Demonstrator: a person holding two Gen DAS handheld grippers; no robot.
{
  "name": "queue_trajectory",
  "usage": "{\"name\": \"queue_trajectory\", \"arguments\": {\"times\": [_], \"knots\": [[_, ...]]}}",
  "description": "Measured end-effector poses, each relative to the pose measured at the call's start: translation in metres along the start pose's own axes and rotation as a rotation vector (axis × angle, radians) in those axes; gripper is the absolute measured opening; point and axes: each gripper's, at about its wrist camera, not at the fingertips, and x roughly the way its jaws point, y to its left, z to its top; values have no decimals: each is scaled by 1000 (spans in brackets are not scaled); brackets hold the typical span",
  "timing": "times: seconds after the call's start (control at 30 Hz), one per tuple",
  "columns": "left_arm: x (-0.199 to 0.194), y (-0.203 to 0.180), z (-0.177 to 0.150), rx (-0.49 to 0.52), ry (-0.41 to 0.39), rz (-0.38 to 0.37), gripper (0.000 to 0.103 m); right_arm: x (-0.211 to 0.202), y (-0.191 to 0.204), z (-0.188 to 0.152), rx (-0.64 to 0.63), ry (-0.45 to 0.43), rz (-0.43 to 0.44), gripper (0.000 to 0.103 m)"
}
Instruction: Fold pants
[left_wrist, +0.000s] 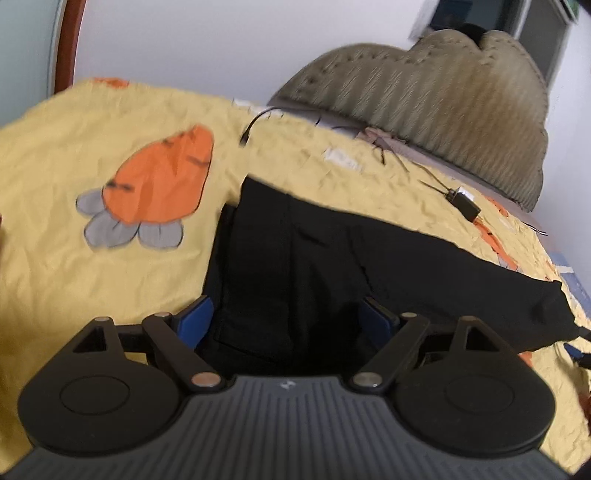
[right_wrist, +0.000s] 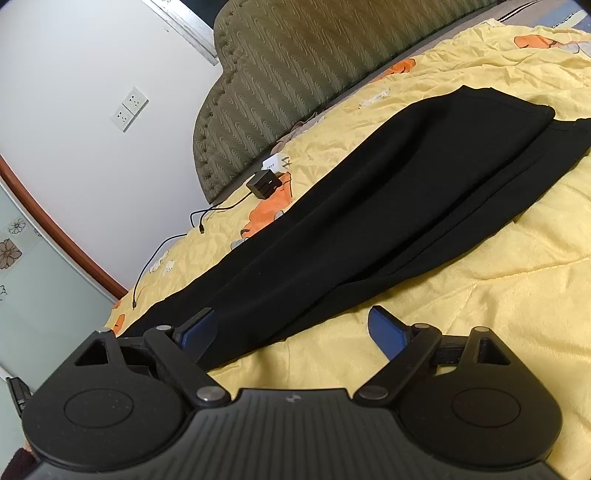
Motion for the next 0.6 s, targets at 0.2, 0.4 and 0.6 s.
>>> {"name": "queue_trajectory", "arguments": {"times": [0.2, 0.4, 0.6], "knots": [[-10, 17, -6, 7, 32, 27, 83, 0, -5, -2, 6, -16, 18, 89], [-8, 13, -1, -28, -13, -74, 87, 1, 1, -7, -51, -27, 6, 91], [-1, 7, -2, -40, -24, -121, 91, -1, -3, -7, -40, -37, 26, 91]]}}
